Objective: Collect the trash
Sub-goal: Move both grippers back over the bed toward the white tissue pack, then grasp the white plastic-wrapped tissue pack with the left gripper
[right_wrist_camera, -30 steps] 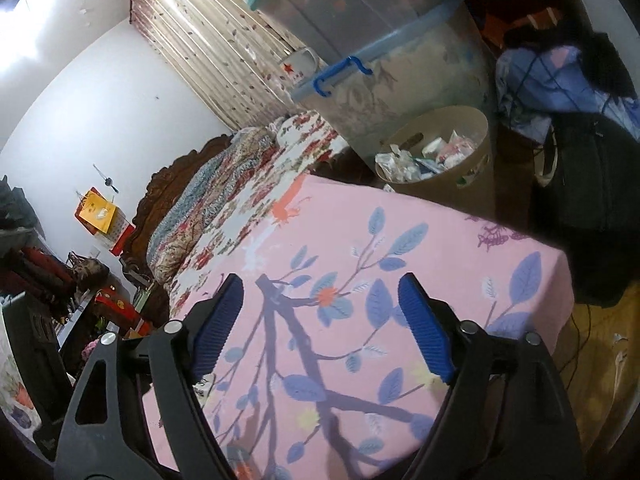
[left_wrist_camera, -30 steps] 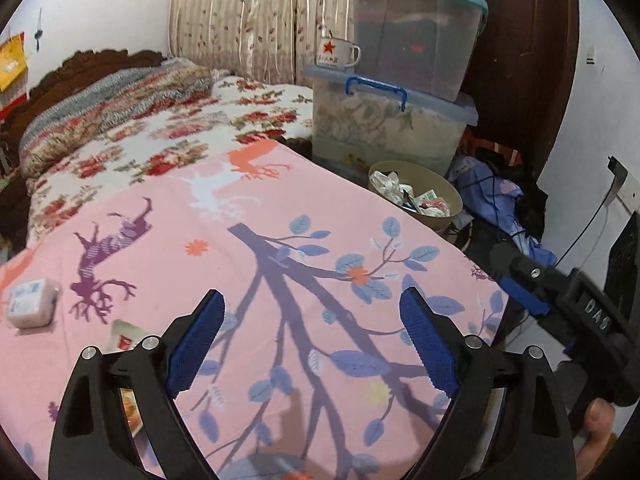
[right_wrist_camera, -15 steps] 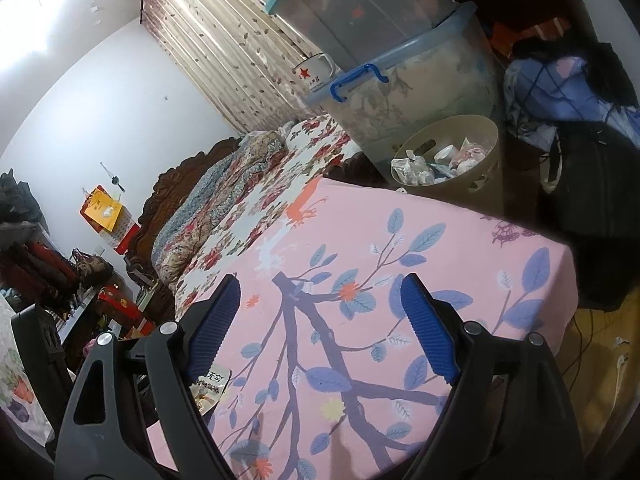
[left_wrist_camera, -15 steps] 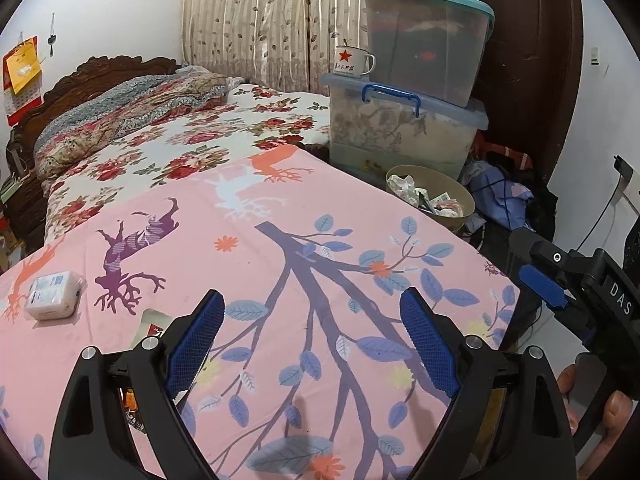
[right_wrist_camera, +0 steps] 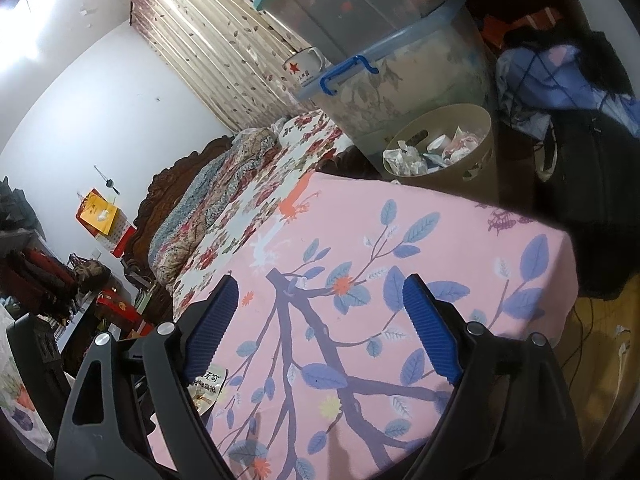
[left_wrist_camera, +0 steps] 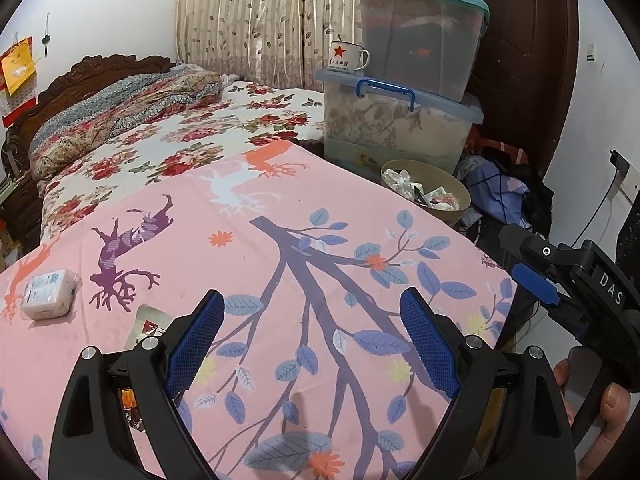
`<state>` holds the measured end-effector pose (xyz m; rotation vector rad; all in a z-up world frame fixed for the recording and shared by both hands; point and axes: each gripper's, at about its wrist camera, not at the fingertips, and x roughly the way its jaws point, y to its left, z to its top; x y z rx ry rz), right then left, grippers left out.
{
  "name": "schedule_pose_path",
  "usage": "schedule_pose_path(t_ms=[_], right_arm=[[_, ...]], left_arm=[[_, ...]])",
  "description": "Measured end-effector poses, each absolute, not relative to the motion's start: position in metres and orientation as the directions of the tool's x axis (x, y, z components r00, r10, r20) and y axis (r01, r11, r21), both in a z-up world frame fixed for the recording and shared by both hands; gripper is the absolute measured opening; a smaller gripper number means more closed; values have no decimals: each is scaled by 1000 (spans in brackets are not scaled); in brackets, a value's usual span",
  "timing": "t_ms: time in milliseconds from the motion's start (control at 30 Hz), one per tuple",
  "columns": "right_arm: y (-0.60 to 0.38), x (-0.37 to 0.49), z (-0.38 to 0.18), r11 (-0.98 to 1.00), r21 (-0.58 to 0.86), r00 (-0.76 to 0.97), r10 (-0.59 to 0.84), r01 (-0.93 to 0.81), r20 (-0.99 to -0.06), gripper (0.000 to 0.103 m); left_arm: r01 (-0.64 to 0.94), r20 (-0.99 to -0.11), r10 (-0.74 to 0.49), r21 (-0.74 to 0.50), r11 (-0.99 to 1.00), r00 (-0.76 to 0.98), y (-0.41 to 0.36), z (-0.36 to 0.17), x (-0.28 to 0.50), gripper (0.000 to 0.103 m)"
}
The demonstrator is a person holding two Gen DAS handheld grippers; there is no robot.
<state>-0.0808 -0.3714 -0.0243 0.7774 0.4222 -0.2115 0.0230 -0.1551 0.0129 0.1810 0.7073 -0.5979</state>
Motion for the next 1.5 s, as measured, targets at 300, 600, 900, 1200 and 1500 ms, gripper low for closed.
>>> schedule_pose_path(t_ms=[300, 600, 900, 1200, 1500], right_arm=[[-366, -74, -30, 702, 625, 886, -16, 340, -464, 84], [-351, -60, -33, 722, 605, 874, 1, 336, -487, 84], [-341, -50, -33, 738, 584, 864, 2, 339, -504, 84], [-325, -30, -39, 759, 560, 842, 29, 332, -538, 85], [-305, -9, -47, 781, 542, 819, 70, 310, -570, 85]], left_arm=[[567, -667, -450, -51, 822, 593, -149, 8, 27, 85], [553, -673, -451, -75, 830, 585, -134, 3, 37, 85], [555, -689, -455, -91, 827, 565, -124, -7, 47, 85], [512, -670, -431, -88, 855, 605, -93, 4, 66, 85], [335, -629, -261, 0, 942, 733, -9, 37, 132, 88]])
